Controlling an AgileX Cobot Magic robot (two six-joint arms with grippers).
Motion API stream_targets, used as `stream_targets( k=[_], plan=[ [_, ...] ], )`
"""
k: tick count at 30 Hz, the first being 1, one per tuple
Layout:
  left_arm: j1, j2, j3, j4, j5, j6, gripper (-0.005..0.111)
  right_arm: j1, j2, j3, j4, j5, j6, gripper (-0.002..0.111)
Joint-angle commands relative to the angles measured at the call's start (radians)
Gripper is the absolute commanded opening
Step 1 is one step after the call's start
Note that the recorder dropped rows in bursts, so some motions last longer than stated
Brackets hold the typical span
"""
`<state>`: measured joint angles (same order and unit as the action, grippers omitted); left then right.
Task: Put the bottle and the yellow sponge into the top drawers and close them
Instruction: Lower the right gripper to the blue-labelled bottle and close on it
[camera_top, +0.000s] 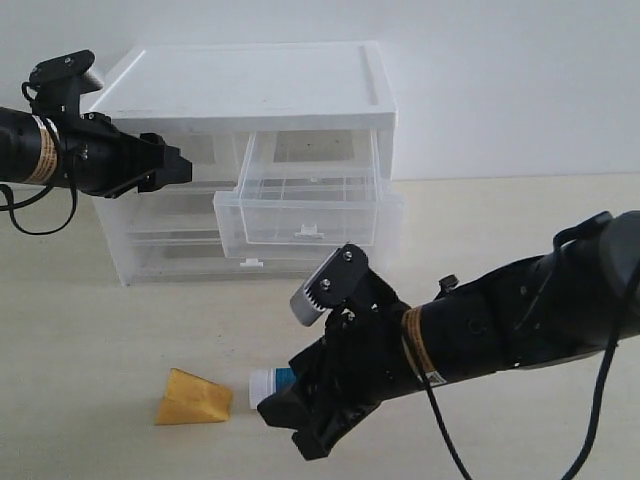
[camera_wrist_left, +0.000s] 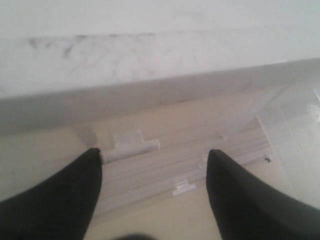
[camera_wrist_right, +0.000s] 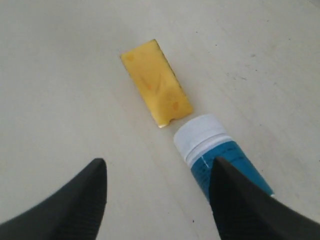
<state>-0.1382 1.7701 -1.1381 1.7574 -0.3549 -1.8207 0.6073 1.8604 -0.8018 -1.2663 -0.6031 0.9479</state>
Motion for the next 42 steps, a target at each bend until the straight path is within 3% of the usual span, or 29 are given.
stream_targets(
  k=[1,16,42],
  plan=[
    [0.000,0.003,-0.032,-0.014,0.033,0.016,0.059,0.030,-0.011,0.002,0.070,0.061,-0.110,0.054],
    [0.000,0.003,-0.032,-0.013,0.030,0.016,0.059,0.030,0.023,-0.001,0.331,0.085,-0.419,0.054],
    [0.000,0.003,-0.032,-0.013,0.029,0.016,0.059,0.031,0.107,-0.014,0.319,0.040,-0.406,0.054]
  ],
)
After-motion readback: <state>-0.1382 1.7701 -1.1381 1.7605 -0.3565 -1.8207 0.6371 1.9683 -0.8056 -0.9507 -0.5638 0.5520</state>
